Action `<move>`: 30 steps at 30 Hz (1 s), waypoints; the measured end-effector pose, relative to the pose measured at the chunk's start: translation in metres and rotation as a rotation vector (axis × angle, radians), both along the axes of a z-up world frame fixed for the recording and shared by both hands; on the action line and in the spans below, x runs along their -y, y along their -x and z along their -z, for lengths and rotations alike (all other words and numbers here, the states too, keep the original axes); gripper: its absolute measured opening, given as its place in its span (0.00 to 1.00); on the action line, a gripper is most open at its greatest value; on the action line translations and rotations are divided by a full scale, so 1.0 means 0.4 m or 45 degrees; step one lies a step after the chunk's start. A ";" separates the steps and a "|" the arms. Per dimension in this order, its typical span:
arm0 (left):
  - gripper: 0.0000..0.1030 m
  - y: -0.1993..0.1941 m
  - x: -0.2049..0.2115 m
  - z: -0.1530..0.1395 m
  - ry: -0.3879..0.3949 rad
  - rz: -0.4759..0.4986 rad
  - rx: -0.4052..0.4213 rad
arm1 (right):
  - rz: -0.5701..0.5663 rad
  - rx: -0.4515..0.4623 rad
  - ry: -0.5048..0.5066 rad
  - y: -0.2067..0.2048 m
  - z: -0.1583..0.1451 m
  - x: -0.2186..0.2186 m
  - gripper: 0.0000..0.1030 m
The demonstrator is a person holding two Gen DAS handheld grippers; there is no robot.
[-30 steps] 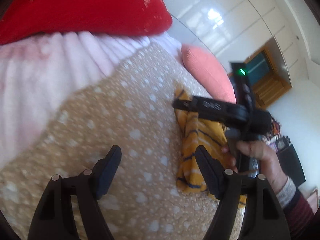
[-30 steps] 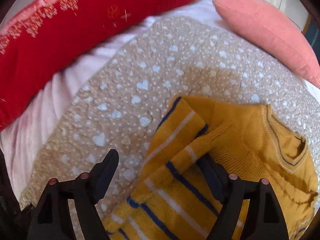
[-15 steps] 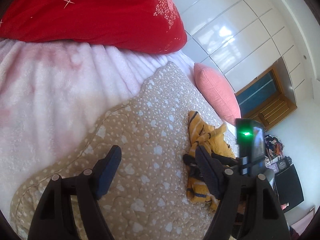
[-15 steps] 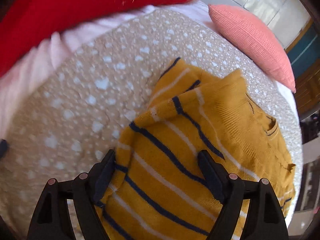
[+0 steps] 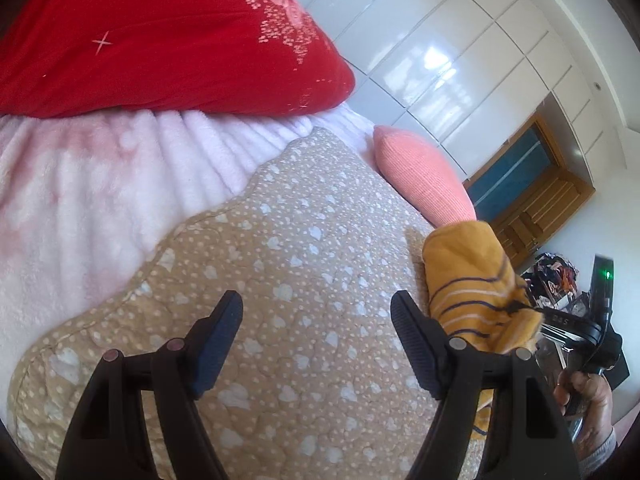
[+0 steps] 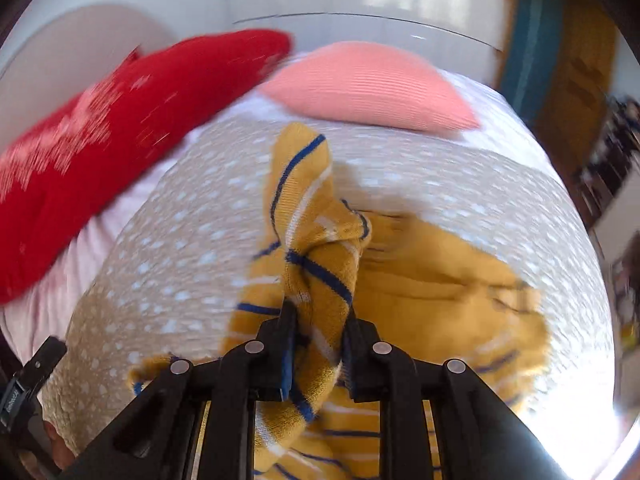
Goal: Fold small clothes
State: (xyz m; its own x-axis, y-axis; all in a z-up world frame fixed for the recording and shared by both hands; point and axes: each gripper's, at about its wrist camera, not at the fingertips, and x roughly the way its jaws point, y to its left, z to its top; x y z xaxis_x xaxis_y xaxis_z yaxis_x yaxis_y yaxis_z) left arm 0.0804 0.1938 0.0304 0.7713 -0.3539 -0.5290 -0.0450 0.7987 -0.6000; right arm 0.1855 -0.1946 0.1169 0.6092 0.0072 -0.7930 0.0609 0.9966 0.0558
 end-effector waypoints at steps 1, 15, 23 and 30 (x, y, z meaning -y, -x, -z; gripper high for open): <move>0.73 0.000 0.010 -0.003 -0.010 0.008 0.003 | 0.066 -0.010 -0.013 0.014 0.006 0.067 0.18; 0.73 -0.009 0.120 -0.020 -0.098 0.105 0.013 | 0.348 0.018 -0.388 0.215 0.063 0.433 0.71; 0.74 -0.017 0.108 -0.001 -0.068 0.095 -0.019 | 0.211 -0.038 -0.358 0.194 0.092 0.254 0.85; 0.74 -0.016 0.072 0.006 -0.038 0.053 -0.031 | 0.257 0.175 -0.295 0.265 0.054 0.237 0.85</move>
